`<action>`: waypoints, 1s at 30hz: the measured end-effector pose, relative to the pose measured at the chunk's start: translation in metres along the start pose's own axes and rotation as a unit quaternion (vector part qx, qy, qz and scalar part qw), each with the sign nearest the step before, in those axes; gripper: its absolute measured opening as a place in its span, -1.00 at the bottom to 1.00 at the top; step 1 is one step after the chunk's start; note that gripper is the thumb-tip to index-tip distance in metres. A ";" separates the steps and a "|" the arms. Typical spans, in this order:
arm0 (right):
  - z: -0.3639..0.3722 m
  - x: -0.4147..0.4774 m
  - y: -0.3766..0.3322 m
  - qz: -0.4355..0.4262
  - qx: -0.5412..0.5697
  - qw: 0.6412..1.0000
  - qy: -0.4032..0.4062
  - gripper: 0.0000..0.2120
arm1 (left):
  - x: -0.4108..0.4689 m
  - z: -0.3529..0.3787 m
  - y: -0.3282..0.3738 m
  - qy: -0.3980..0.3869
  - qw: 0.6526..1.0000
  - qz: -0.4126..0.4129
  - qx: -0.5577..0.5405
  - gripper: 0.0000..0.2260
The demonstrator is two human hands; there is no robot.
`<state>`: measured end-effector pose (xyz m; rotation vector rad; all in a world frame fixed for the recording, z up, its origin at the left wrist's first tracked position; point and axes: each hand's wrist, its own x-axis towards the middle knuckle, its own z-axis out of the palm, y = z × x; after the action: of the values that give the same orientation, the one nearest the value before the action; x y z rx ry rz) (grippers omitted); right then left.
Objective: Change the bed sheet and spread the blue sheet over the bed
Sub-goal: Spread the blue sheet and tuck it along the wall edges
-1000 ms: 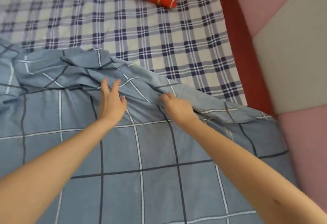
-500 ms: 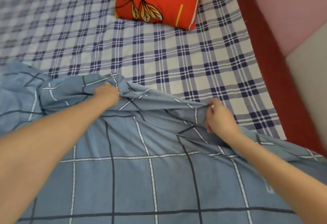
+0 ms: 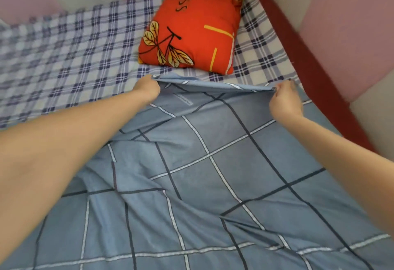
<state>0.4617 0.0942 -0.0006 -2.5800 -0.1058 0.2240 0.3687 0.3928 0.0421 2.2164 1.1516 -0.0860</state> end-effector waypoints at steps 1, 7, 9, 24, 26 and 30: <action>0.002 0.007 -0.001 0.004 -0.014 1.000 0.008 -0.75 | 0.005 0.001 0.002 0.007 1.000 0.018 0.004 -0.60; -0.003 0.021 0.018 -0.003 -0.030 0.998 0.059 -0.74 | 0.027 0.006 0.034 0.031 0.989 0.141 0.043 -0.78; -0.009 0.022 0.027 0.000 -0.025 0.997 0.073 -0.78 | 0.032 0.005 0.058 0.037 0.983 0.169 0.061 -0.76; -0.027 0.013 0.099 -0.090 -0.044 0.992 0.078 -0.50 | 0.006 0.125 0.099 -0.095 0.932 0.278 0.214 -0.54; -0.006 -0.021 0.113 -0.158 -0.092 0.983 0.018 -0.42 | -0.027 0.154 0.068 -0.134 0.906 0.311 0.255 -0.47; 0.017 -0.084 0.132 -0.355 -0.206 0.911 -0.032 -0.43 | -0.074 0.176 0.016 -0.098 0.894 0.345 0.267 -0.43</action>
<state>0.3801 -0.0192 -0.0729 -2.7318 -1.2041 0.0055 0.3741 0.2342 -0.0662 2.8919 0.1785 -0.3510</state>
